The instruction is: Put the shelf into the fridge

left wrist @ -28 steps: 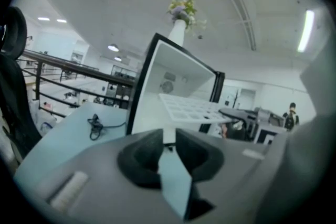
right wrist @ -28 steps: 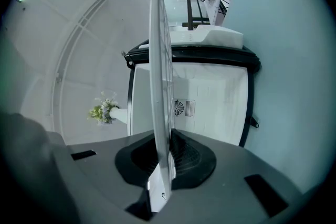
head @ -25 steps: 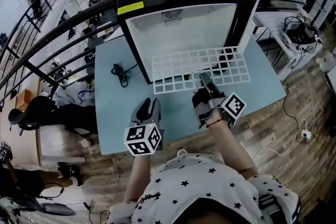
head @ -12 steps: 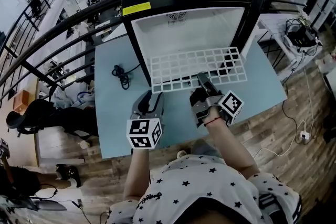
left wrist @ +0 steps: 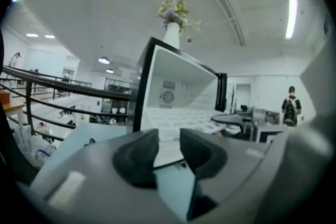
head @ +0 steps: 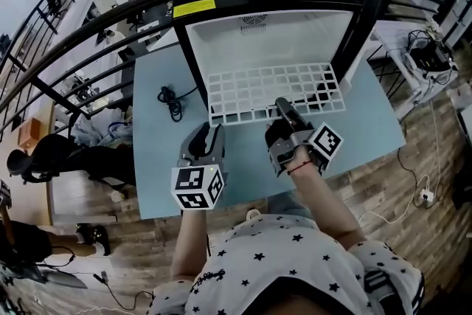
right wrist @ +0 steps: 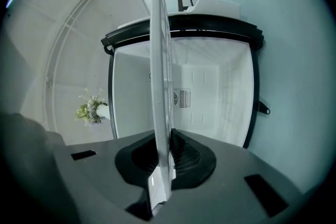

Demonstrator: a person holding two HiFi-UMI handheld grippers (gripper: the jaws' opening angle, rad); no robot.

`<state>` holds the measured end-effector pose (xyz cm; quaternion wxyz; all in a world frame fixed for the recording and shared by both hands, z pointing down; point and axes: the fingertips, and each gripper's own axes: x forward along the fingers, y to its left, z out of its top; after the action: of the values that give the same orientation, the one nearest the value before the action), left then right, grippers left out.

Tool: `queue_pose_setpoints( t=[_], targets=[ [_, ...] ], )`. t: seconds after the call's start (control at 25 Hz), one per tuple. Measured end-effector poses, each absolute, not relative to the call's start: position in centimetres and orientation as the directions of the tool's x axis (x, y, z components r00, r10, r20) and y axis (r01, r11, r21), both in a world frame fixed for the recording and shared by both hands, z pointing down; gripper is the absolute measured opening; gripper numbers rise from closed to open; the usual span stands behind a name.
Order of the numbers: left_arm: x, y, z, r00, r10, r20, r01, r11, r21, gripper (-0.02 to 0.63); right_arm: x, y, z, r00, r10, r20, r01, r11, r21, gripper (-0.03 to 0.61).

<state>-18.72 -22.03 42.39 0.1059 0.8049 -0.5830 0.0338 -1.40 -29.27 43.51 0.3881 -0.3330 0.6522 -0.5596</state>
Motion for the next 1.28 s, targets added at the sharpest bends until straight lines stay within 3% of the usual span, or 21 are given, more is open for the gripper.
queue_pose_setpoints(
  t=[1.28],
  targets=[
    [-18.2, -22.3, 42.3, 0.261, -0.949, 0.178, -0.96, -0.237, 0.147, 0.109, -1.2, -30.8, 43.8, -0.55, -0.825, -0.13, 0.034, 0.134, -0.99, 0.038]
  ],
)
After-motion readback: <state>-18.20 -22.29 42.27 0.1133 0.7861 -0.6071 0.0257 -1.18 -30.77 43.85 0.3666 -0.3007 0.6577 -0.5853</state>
